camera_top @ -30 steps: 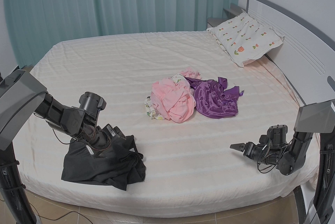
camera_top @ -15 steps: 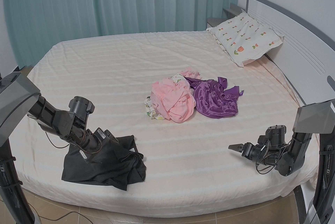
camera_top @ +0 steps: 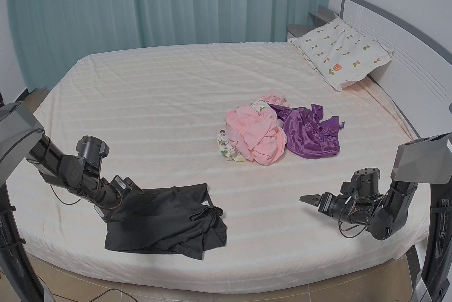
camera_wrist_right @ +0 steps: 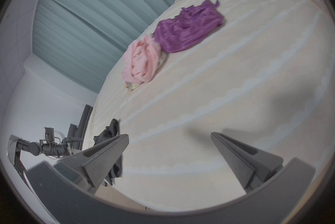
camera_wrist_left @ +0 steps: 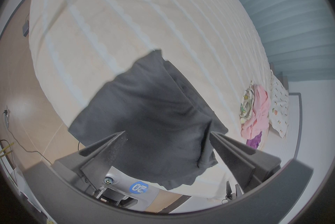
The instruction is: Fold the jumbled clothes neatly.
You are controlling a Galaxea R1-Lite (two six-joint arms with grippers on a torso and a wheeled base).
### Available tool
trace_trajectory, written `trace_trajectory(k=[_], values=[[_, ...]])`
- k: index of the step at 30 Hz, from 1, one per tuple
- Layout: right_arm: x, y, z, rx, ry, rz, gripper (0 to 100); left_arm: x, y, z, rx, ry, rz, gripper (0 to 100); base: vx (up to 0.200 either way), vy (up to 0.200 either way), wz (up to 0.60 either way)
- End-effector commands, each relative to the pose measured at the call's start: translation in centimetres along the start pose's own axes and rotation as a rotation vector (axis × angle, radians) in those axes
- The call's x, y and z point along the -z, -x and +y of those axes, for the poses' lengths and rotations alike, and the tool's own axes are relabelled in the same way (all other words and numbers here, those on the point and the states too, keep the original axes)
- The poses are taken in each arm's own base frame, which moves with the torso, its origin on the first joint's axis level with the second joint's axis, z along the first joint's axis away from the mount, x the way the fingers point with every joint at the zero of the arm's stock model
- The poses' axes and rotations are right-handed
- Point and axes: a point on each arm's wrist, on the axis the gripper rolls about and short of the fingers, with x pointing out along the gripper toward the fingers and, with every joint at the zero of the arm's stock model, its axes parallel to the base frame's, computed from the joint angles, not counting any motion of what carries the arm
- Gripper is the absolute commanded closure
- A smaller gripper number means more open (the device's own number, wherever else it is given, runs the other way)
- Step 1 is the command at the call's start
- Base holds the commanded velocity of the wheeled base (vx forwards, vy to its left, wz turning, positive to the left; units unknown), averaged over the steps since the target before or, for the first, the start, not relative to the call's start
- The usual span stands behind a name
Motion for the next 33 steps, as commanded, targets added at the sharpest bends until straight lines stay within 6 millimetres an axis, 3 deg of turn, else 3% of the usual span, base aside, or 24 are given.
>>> trace_trajectory(k=[1,9,15,20,33], values=[[0.5,-0.1,2.3,-0.038,0.039,-0.010,0,-0.6,0.2,0.9,-0.013,0.012,-0.009,0,0.000,0.200,0.00],[1.8,-2.1,6.5,-0.093,0.042,-0.032,0,-1.3,0.3,1.4,-0.013,0.023,-0.018,0,0.000,0.200,0.00],[3.9,-3.9,9.8,-0.115,0.076,0.006,0,-1.4,0.2,1.6,-0.019,0.029,-0.017,0,0.000,0.200,0.00],[5.2,-5.5,10.3,-0.112,0.089,0.050,0,-1.4,0.2,1.6,-0.018,0.029,-0.016,0,0.000,0.200,0.00],[5.4,-6.6,10.5,-0.066,0.095,0.103,0,-1.3,0.1,1.5,-0.018,0.024,-0.016,0,0.000,0.000,0.00]])
